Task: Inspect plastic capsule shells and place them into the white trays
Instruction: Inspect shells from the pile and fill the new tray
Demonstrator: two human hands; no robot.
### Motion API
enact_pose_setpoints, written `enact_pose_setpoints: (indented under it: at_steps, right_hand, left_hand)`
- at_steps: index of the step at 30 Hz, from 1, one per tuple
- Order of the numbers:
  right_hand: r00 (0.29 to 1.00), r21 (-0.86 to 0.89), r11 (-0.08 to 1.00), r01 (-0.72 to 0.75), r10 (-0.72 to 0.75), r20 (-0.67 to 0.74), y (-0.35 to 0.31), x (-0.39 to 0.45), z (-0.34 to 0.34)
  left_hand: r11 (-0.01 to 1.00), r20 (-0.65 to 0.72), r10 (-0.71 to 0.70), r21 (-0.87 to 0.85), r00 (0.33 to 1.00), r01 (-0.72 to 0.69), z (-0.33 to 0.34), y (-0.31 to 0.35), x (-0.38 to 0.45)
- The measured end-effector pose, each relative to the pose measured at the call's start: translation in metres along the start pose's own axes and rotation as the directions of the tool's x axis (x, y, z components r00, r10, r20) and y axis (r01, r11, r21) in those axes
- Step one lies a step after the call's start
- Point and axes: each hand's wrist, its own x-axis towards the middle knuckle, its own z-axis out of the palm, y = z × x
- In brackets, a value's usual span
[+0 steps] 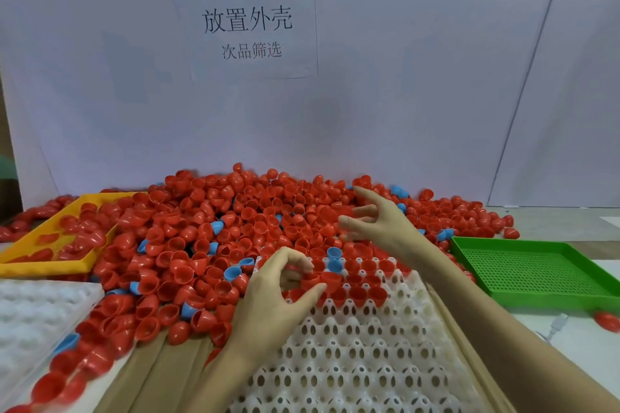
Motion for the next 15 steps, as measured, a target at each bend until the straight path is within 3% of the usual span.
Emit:
enact_pose_setpoints:
  at_steps: [2,6,15]
  right_hand:
    - [0.998,0.154,0.987,-0.049,0.055,-0.035,0.001,0.003,-0.002]
    - [0.993,0.165,0.983,-0.077,0.09,-0.074,0.011,-0.017,0.003]
    - [0.978,0.243,0.97,-0.004,-0.047,0.203,0.018,-0.088,0.013]
  left_hand:
    - [0.999,0.006,-0.018,-0.034,1.0,0.018,0.0,0.0,0.0]
    - [0.996,0.009,-0.047,-0.076,0.999,0.047,-0.001,-0.002,0.003]
    - [0.983,0.055,-0.047,-0.177,0.997,0.056,0.0,0.004,0.005]
